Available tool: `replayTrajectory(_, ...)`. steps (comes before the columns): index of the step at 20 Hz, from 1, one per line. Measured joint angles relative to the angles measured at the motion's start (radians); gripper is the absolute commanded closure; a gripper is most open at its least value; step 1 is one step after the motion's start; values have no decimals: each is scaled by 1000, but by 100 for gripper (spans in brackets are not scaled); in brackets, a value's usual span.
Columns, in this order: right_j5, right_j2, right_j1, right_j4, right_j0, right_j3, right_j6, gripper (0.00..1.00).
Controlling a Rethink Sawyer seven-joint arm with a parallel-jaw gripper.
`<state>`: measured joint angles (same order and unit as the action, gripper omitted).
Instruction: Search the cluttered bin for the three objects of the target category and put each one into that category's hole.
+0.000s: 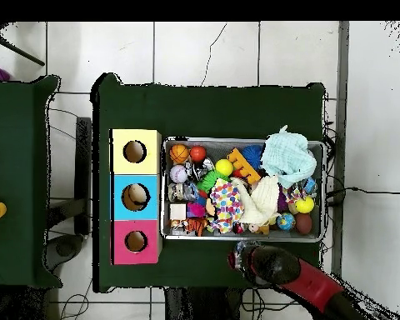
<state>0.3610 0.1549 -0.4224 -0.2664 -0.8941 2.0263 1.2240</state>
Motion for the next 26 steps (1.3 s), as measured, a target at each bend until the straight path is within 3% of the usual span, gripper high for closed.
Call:
replayTrajectory(14, 16, 1, -211, 12, 62, 9, 0, 100)
replayTrajectory(26, 55, 1, -285, 14, 87, 3, 0, 100)
